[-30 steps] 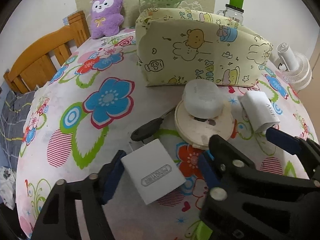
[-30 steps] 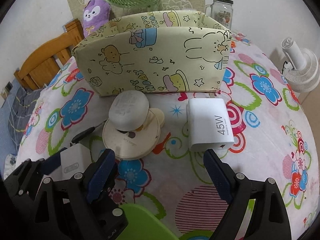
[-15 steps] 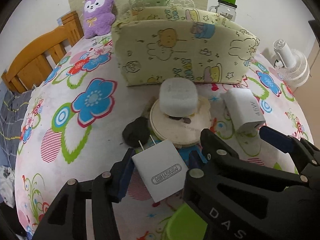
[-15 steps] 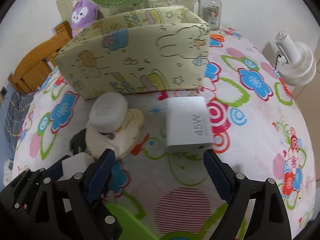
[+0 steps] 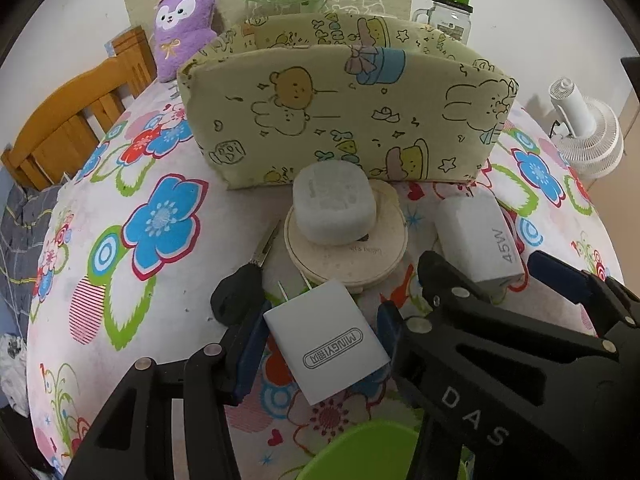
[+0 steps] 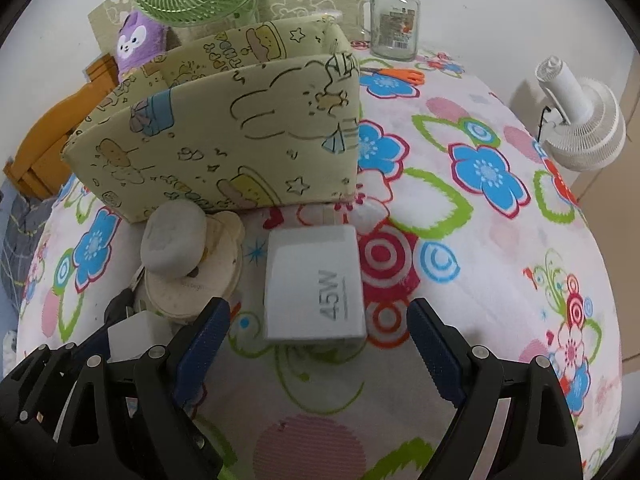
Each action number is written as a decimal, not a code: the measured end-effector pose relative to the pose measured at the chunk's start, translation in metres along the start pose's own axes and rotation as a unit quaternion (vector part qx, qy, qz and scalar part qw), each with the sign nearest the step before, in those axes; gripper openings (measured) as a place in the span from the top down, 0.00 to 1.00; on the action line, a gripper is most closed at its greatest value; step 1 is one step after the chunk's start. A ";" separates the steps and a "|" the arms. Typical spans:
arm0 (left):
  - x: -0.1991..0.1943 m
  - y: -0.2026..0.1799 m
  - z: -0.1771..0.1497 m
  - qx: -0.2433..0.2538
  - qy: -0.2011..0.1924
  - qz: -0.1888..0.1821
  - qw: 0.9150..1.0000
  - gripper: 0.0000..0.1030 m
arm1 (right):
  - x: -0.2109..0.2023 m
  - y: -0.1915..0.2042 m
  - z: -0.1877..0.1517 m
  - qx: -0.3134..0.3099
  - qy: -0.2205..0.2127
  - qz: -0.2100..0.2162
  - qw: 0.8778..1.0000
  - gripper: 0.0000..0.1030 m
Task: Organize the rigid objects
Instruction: 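Grasp the larger white charger with the right tool while the left tool grasps the other charger, then lift and carry both held chargers toward the yellow basket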
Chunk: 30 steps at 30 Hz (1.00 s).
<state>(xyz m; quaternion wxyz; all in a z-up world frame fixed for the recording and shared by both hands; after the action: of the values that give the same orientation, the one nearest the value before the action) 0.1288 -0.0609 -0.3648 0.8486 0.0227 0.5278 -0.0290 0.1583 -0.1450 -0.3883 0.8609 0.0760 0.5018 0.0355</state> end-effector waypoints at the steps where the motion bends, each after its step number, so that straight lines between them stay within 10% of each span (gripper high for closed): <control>1: 0.002 0.000 0.000 -0.002 0.003 -0.001 1.000 0.45 | 0.001 0.000 0.001 -0.004 -0.001 -0.003 1.000 0.19; 9: 0.002 0.001 0.000 -0.010 0.009 -0.007 1.000 0.45 | 0.010 0.001 0.010 -0.029 -0.004 -0.011 1.000 0.51; 30: -0.023 0.001 -0.018 -0.003 -0.004 -0.011 1.000 0.45 | -0.015 0.000 -0.019 0.005 0.019 -0.006 1.000 0.51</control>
<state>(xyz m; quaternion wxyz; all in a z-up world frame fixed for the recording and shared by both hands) 0.1023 -0.0578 -0.3523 0.8505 0.0139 0.5245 -0.0366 0.1339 -0.1450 -0.3846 0.8511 0.0766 0.5186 0.0292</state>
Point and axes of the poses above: each gripper's, at about its wrist camera, not at the fingertips, and x roughly the way its jaws point, y to its left, z to its top, the point moved 7 cm from there along x, roughly the way its jaws point, and after that the axes turned 3 degrees about y, right-handed, at the moved point
